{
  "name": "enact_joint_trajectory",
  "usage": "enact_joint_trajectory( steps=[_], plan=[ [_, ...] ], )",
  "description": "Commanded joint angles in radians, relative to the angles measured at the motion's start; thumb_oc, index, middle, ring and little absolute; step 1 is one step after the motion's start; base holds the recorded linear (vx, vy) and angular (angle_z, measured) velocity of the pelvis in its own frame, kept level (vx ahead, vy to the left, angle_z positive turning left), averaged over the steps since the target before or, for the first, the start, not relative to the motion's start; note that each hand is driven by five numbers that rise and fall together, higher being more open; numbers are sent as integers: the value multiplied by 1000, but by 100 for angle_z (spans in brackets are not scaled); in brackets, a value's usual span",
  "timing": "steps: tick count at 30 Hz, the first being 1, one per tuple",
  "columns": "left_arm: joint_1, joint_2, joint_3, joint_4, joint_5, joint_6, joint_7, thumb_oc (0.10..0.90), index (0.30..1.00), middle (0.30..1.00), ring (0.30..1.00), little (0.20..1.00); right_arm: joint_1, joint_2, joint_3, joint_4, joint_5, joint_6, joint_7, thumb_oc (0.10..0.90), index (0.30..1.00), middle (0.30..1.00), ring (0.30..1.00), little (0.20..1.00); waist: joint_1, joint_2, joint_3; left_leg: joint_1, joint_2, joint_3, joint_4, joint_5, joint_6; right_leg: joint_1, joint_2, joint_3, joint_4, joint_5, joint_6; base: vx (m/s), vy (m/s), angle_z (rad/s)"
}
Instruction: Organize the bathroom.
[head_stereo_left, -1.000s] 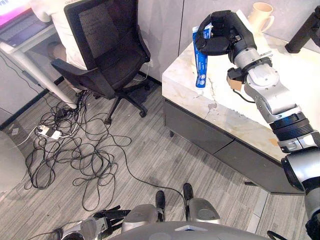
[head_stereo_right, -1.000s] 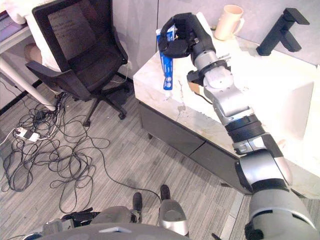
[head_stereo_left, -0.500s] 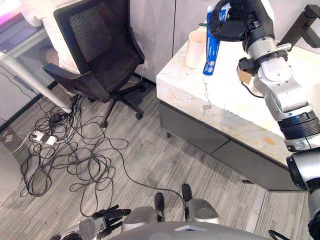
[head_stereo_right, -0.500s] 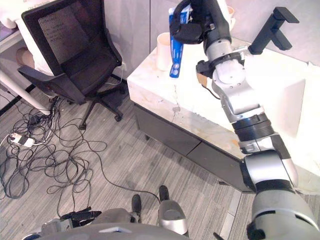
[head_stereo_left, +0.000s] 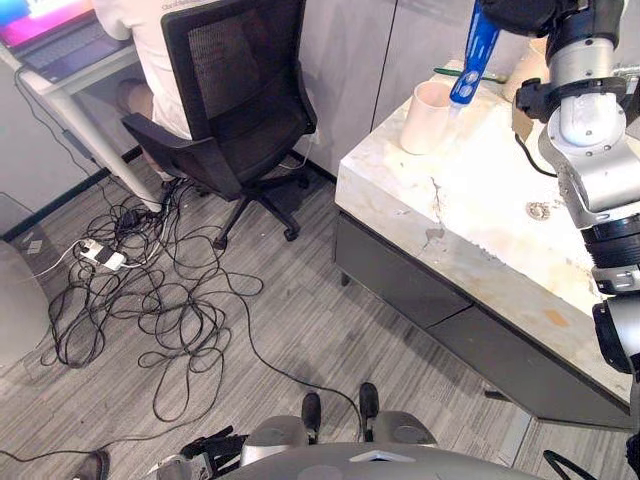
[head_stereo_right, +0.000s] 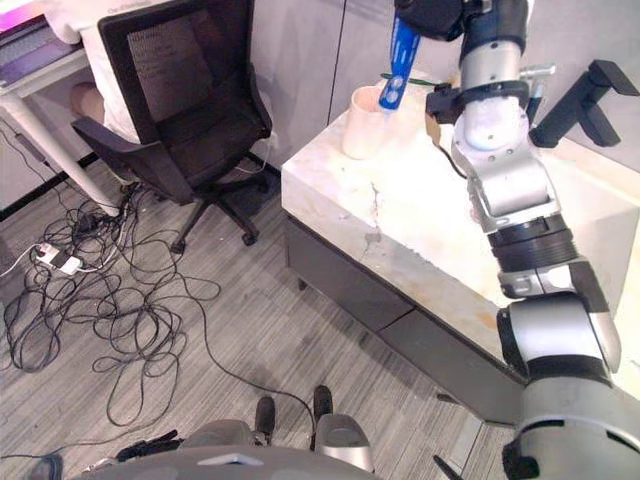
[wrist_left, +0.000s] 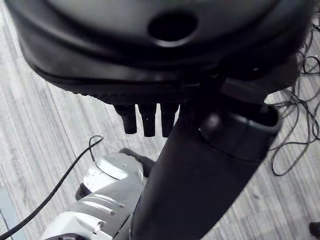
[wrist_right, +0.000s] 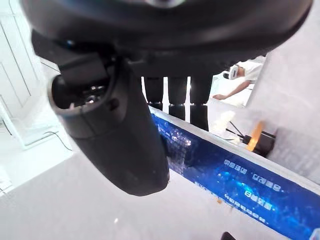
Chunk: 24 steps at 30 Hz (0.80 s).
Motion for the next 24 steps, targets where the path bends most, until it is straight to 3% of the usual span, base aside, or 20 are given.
enact_joint_trajectory(
  steps=[1,10,12,14,15,18,20,24],
  plan=[
    [64,58,-29,-2,-18,-26,-3,800,900,900,900,900,-240,-69,7,62,-85,-152,-90,400,300,300,300,300,31,-8,-133,-6,159,71,112,-111,-71,-115,-39,20,184,-156,61,23,-54,20],
    [73,41,-26,0,-32,-37,3,800,900,900,900,900,-272,-97,48,121,-49,-163,-95,400,300,300,300,300,33,-12,-132,-11,189,69,130,-98,-97,-99,-20,4,192,-180,33,-3,-51,10],
    [66,30,-19,7,1,-36,-9,800,900,900,900,900,-279,-83,57,125,-52,-150,-87,400,300,300,300,300,26,-10,-132,-23,203,81,168,-63,-112,-92,-2,10,187,-185,15,-21,-34,9],
    [66,30,-19,7,1,-36,-9,800,900,900,900,900,-280,-82,58,125,-52,-150,-87,400,300,300,300,300,25,-10,-132,-24,204,80,169,-64,-113,-93,-2,10,187,-184,15,-12,-18,7],
    [24,32,-53,-8,57,12,-20,800,900,900,900,900,-259,-81,33,122,-119,-118,-89,400,300,300,300,300,4,-9,-122,-109,191,119,293,-31,-117,-70,13,9,160,-166,-9,-25,-9,28],
    [-13,48,-120,-6,30,34,-23,800,900,900,900,900,-231,-60,22,163,-174,-171,-115,400,300,300,300,300,-1,11,-100,-159,98,106,224,-77,-83,-83,13,1,199,-179,8,-10,65,144],
    [-8,62,-127,6,7,36,-23,800,900,900,900,900,-211,-34,10,170,-180,-201,-129,400,300,300,300,300,-3,19,-88,-143,94,111,187,-70,-63,-92,14,-7,229,-196,13,60,78,82],
    [-4,61,-135,45,-19,14,8,800,900,900,900,900,-190,4,-14,111,-200,-187,-133,400,300,300,300,300,5,27,-83,-103,73,100,118,-55,-38,-114,-3,-30,260,-195,30,69,47,-30]
  ],
)
